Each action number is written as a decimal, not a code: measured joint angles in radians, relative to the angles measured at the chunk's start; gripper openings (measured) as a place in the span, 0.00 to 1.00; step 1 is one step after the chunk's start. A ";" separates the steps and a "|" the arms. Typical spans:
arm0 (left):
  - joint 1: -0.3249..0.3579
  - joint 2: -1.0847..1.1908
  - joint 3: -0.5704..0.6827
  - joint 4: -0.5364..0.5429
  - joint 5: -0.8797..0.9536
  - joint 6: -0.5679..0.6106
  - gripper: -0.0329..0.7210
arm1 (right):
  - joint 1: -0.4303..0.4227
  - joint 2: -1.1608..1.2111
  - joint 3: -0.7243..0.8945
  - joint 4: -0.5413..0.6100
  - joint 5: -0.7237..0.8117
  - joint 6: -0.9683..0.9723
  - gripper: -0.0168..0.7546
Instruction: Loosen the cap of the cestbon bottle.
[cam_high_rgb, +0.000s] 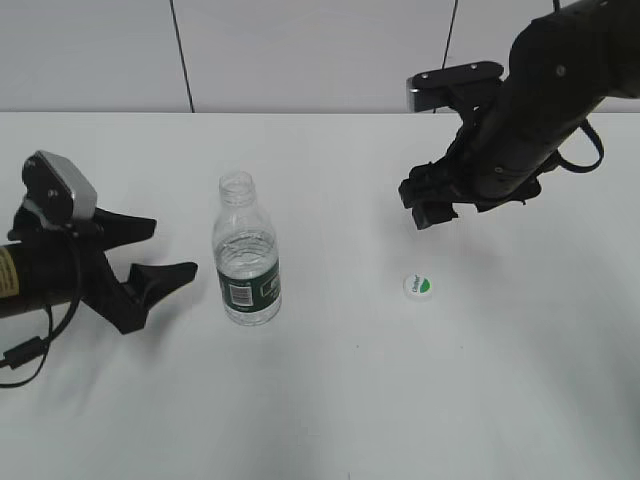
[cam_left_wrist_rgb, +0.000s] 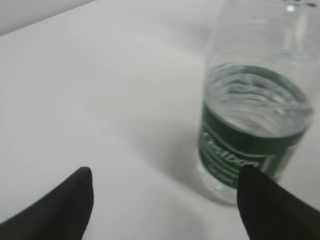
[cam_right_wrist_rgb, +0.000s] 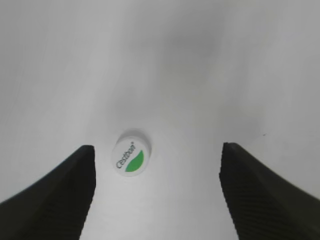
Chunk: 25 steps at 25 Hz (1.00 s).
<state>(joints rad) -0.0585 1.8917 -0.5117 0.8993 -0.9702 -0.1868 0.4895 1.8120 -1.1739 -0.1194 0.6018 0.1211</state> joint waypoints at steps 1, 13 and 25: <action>0.000 -0.030 0.000 -0.037 0.051 0.000 0.75 | 0.000 -0.011 0.000 -0.014 0.000 0.000 0.79; 0.002 -0.270 -0.215 -0.374 1.065 0.000 0.68 | 0.000 -0.050 -0.081 -0.307 0.074 0.147 0.79; 0.005 -0.274 -0.651 -0.619 1.786 0.174 0.68 | -0.213 -0.050 -0.282 -0.139 0.379 0.072 0.79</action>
<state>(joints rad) -0.0534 1.6176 -1.1627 0.2802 0.8161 -0.0132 0.2762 1.7619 -1.4562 -0.2585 0.9809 0.1929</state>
